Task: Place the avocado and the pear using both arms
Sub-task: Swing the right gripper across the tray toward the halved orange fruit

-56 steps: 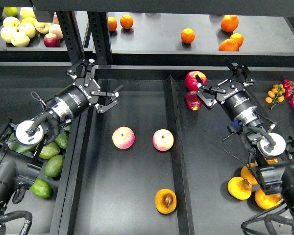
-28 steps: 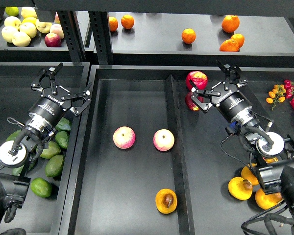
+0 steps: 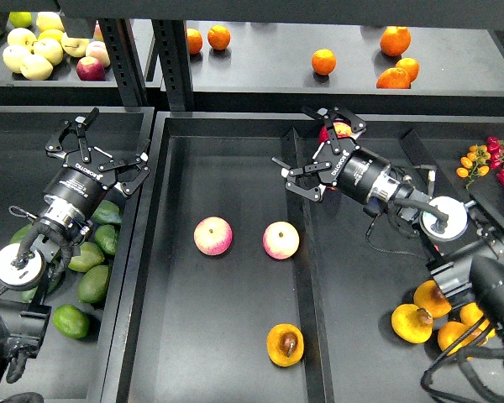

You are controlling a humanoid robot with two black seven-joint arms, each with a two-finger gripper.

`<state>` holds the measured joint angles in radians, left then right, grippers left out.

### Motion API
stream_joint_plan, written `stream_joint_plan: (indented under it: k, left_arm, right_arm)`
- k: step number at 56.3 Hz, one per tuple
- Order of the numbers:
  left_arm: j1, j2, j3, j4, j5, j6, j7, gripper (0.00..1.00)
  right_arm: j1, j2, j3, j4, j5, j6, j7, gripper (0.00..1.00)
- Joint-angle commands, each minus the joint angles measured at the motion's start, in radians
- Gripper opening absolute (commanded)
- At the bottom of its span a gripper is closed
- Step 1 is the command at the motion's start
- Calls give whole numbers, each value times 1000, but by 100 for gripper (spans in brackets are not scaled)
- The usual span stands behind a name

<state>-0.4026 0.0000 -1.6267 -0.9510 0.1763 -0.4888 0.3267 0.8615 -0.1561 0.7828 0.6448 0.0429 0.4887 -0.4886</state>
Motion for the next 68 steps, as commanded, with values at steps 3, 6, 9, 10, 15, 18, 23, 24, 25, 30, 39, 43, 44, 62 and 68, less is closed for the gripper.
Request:
stream_joint_plan:
  k: [3,6,9,10,15,18,23,24,25,30,39,43,44,62,68]
  left_arm:
    - [1,0,-1,-3,0,0,0,99]
    - [2,0,1,-3,0,0,0,99]
    - [2,0,2,0,0,0,2,99]
    - [1,0,4,0,0,0,2,99]
    - [5,0,7,0,0,0,2,99]
    - [11,0,8,-3,0,0,2,99]
    - [16,0,10,-8,0,0,2,99]
    - [18,0,10,-8,0,0,2,99]
    - [19,0,10,-8,0,0,2,99]
    - [22,0,11,-11,0,0,2,99]
    - [30,0,13,-26,0,0,2,99]
    - [30,0,13,-32,0,0,2,99]
    - [30,0,14,-32,0,0,2,99]
    - [37,0,14,-34,-1,0,2,99]
    - [41,0,14,-35,-1,0,0,99]
  right_arm:
    - [42,-20,-163,19,-12,0,0,100]
    - [44,-17,-203,27,-21,0,0,100]
    - [44,-13,-252,44,-44,0,0,100]
    - [45,-11,-273,53,-58,0,0,100]
    - [57,-19,-355,104,-126,0,0,100]
    - [68,-22,-395,136,-159,0,0,100]
    - [100,-33,-467,183,-195,0,0,100]
    - [108,-36,-482,187,-199,0,0,100]
    - [113,-37,-490,188,-201,0,0,100]
    - [143,-59,-543,188,-257,0,0,100]
    - [133,-69,-539,216,-351,0,0,100]
    - [131,-83,-551,223,-351,0,0,100]
    - [130,-88,-554,225,-350,0,0,100]
    - [-15,-114,-583,222,-350,0,0,99]
    - [-30,-114,-583,223,-354,0,0,100]
